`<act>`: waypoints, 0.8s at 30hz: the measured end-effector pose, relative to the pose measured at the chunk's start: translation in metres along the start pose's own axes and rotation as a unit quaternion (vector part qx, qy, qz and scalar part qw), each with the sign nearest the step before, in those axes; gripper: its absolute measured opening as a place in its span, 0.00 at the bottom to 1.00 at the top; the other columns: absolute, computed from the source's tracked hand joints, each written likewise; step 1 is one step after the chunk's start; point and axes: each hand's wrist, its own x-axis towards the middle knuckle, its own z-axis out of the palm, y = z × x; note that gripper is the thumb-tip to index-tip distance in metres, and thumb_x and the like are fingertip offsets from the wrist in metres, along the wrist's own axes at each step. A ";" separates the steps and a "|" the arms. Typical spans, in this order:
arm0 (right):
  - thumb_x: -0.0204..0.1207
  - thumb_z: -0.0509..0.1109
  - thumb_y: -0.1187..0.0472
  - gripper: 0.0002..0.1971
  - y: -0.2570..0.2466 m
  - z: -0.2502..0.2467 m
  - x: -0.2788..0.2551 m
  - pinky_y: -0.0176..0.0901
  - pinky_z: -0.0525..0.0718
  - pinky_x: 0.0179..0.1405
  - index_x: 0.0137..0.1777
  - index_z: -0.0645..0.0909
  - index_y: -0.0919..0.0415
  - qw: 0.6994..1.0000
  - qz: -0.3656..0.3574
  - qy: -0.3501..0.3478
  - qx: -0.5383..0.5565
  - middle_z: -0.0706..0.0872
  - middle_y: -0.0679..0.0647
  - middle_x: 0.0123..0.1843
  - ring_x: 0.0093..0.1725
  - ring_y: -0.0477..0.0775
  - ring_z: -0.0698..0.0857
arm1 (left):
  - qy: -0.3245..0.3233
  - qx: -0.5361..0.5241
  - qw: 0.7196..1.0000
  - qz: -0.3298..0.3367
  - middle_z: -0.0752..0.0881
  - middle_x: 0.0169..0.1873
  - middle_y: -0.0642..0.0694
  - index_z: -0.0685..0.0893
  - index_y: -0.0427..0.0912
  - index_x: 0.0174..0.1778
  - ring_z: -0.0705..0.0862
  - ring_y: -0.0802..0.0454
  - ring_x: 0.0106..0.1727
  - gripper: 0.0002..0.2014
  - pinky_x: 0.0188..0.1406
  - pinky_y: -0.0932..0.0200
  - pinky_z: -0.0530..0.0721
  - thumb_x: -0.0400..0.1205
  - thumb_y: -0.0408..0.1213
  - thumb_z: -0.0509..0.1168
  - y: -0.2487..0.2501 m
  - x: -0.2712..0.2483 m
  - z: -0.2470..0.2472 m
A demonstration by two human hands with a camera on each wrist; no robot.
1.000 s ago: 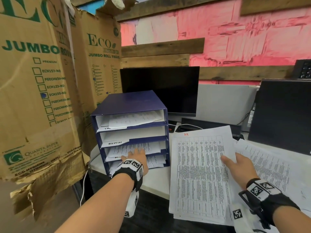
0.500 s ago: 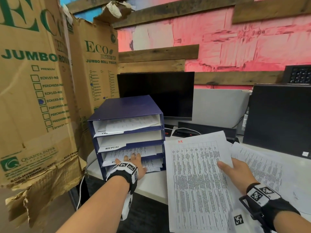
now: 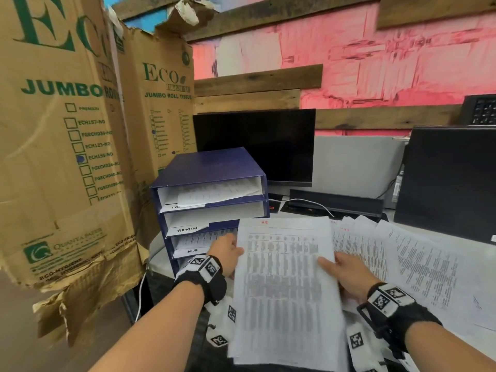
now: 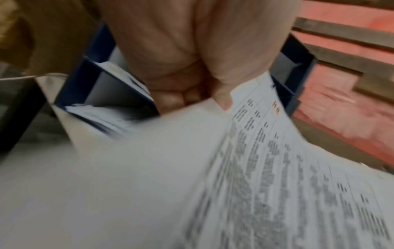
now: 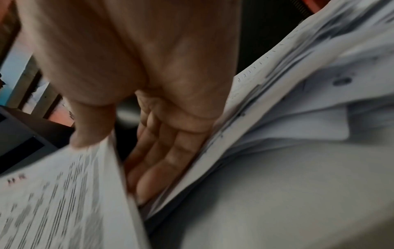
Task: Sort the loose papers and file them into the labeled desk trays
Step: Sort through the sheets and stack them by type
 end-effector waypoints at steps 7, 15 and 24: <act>0.79 0.66 0.71 0.10 -0.009 0.033 0.001 0.55 0.90 0.47 0.59 0.79 0.69 0.992 0.034 -0.124 0.017 0.89 0.70 0.48 0.40 0.61 0.89 | 0.078 0.070 0.991 -0.080 0.82 0.38 0.43 0.82 0.31 0.48 0.80 0.42 0.49 0.12 0.43 0.61 0.72 0.87 0.30 0.54 -0.043 0.000 -0.025; 0.74 0.71 0.70 0.07 -0.020 0.086 0.026 0.57 0.88 0.41 0.47 0.82 0.58 0.991 -0.018 -0.123 -0.039 0.86 0.63 0.42 0.37 0.57 0.89 | 0.137 -0.036 0.979 -0.149 0.82 0.63 0.34 0.78 0.29 0.65 0.79 0.51 0.45 0.15 0.40 0.69 0.75 0.87 0.31 0.52 -0.065 -0.003 -0.045; 0.80 0.64 0.68 0.14 -0.037 0.121 0.052 0.49 0.72 0.75 0.60 0.85 0.55 0.978 -0.095 -0.105 -0.152 0.81 0.46 0.60 0.66 0.49 0.79 | 0.094 -0.096 0.980 -0.146 0.78 0.35 0.43 0.76 0.44 0.57 0.76 0.51 0.28 0.11 0.22 0.64 0.75 0.81 0.27 0.63 -0.082 -0.023 -0.051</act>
